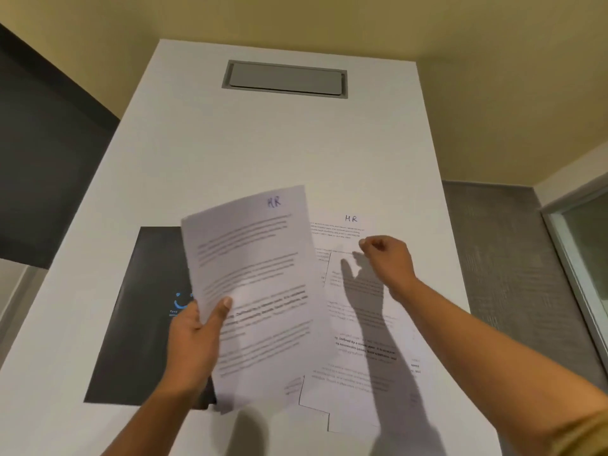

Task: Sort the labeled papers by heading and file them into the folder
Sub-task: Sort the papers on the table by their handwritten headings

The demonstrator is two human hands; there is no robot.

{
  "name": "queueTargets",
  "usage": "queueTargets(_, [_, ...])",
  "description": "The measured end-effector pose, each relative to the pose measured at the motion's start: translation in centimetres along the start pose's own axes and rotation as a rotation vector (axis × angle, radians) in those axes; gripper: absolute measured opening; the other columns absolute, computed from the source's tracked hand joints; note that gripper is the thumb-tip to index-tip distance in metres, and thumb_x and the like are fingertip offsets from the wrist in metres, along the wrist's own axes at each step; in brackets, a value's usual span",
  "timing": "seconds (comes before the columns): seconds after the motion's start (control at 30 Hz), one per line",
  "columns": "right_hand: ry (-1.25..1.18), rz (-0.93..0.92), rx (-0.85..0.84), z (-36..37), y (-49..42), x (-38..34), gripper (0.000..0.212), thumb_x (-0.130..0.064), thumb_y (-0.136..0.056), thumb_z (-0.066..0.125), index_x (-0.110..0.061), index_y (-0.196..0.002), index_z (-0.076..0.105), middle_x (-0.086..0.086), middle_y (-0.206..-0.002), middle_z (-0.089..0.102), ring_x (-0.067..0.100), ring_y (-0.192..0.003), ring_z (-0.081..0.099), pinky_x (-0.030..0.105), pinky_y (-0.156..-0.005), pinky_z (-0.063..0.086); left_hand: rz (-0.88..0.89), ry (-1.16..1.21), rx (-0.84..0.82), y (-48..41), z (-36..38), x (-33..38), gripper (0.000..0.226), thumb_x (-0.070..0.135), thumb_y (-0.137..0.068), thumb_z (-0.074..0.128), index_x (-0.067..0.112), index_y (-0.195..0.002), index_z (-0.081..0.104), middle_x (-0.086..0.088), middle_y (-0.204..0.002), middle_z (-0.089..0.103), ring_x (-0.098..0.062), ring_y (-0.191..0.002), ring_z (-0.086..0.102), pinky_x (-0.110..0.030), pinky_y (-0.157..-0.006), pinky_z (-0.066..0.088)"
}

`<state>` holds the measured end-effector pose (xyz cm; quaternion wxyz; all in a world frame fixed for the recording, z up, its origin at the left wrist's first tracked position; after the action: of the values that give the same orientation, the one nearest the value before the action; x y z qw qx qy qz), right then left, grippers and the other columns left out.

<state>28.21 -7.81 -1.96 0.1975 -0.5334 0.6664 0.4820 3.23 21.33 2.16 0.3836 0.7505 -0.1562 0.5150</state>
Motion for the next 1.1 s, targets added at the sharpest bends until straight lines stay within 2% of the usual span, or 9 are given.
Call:
queueTargets(0.2, [0.504, 0.188, 0.058, 0.1, -4.4, 0.8, 0.04, -0.047, -0.078, 0.071, -0.013, -0.065, 0.054, 0.005, -0.067, 0.062, 0.029, -0.067, 0.064, 0.029, -0.059, 0.049, 0.031, -0.017, 0.022, -0.3, -2.9, 1.2, 0.008, 0.019, -0.09, 0.064, 0.019, -0.097, 0.068, 0.004, -0.085, 0.076, -0.015, -0.074, 0.074, -0.021, -0.055, 0.057])
queueTargets(0.33, [0.587, 0.275, 0.105, 1.6, -5.2, 1.0, 0.061, -0.047, -0.063, 0.084, -0.009, -0.1, 0.053, 0.002, -0.09, 0.063, 0.029, -0.089, 0.064, 0.037, -0.077, 0.052, 0.018, -0.063, 0.072, -0.5, -3.8, 0.5, 0.004, 0.021, -0.091, 0.065, 0.024, -0.09, 0.066, 0.002, -0.09, 0.073, -0.021, -0.084, 0.07, -0.03, -0.063, 0.053])
queueTargets(0.4, [0.49, 0.333, 0.087, 2.1, -5.6, 1.3, 0.067, -0.037, -0.063, 0.087, -0.007, -0.109, 0.047, 0.004, -0.093, 0.059, 0.03, -0.091, 0.063, 0.039, -0.079, 0.053, -0.017, -0.082, 0.076, -0.8, -3.9, -0.2, 0.002, 0.022, -0.091, 0.065, 0.024, -0.091, 0.066, 0.002, -0.094, 0.072, -0.022, -0.087, 0.068, -0.033, -0.067, 0.052])
queueTargets(0.47, [0.416, 0.34, 0.073, 2.3, -5.8, 1.2, 0.055, -0.022, -0.062, 0.087, -0.007, -0.102, 0.054, 0.006, -0.092, 0.066, 0.029, -0.08, 0.064, 0.037, -0.072, 0.056, -0.034, -0.103, 0.061, -1.0, -3.7, -0.7, 0.004, 0.022, -0.091, 0.065, 0.024, -0.093, 0.067, 0.002, -0.095, 0.072, -0.022, -0.088, 0.068, -0.036, -0.07, 0.052])
queueTargets(0.57, [0.44, 0.177, 0.113, 2.3, -6.0, -0.2, 0.025, -0.012, -0.07, 0.075, -0.014, -0.089, 0.059, 0.004, -0.085, 0.067, 0.027, -0.074, 0.064, 0.037, -0.068, 0.058, -0.046, -0.101, 0.051, -1.3, -3.8, -1.0, 0.005, 0.023, -0.09, 0.066, 0.025, -0.094, 0.067, 0.002, -0.096, 0.073, -0.023, -0.089, 0.068, -0.037, -0.071, 0.053])
queueTargets(0.7, [0.261, -0.04, 0.144, 2.1, -5.6, -3.2, 0.009, -0.017, -0.081, 0.07, -0.014, -0.088, 0.066, 0.001, -0.085, 0.069, 0.025, -0.077, 0.068, 0.039, -0.069, 0.06, -0.03, -0.089, 0.033, -1.4, -4.5, -0.6, 0.005, 0.021, -0.09, 0.065, 0.025, -0.092, 0.068, 0.004, -0.093, 0.074, -0.02, -0.086, 0.069, -0.034, -0.069, 0.053])
queueTargets(0.87, [-0.168, -0.14, 0.233, -0.5, -4.7, -7.9, 0.015, -0.019, -0.083, 0.073, -0.017, -0.098, 0.07, -0.003, -0.091, 0.072, 0.02, -0.085, 0.07, 0.039, -0.078, 0.06, -0.03, -0.032, 0.036, -0.3, -5.4, 0.2, 0.008, 0.016, -0.092, 0.062, 0.015, -0.097, 0.068, 0.006, -0.08, 0.076, -0.016, -0.074, 0.073, -0.018, -0.052, 0.054])
queueTargets(1.0, [-0.334, -0.28, 0.259, -3.6, -2.9, -13.1, 0.006, -0.014, -0.087, 0.068, -0.016, -0.092, 0.069, -0.002, -0.091, 0.072, 0.017, -0.085, 0.071, 0.038, -0.076, 0.061, -0.066, -0.043, 0.087, 1.0, -6.4, 0.5, 0.009, 0.025, -0.092, 0.063, 0.017, -0.095, 0.067, -0.001, -0.082, 0.074, -0.026, -0.074, 0.07, -0.031, -0.053, 0.053])
queueTargets(1.1, [-0.431, -0.418, 0.253, -6.0, -0.8, -16.8, 0.016, -0.009, -0.09, 0.064, -0.022, -0.081, 0.066, 0.0, -0.088, 0.071, 0.014, -0.08, 0.07, 0.033, -0.072, 0.058, -0.027, -0.049, 0.073, 2.0, -6.8, 1.3, 0.006, 0.027, -0.093, 0.062, 0.024, -0.093, 0.066, -0.001, -0.085, 0.074, -0.027, -0.079, 0.071, -0.037, -0.06, 0.054])
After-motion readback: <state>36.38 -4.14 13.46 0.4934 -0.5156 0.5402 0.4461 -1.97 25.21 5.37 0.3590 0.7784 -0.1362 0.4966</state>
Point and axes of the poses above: each hand's wrist, its own y-axis away from the middle knuckle, its own z-axis out of the palm, x = y × z, the point moved 9 cm from there along -y, towards the middle knuckle
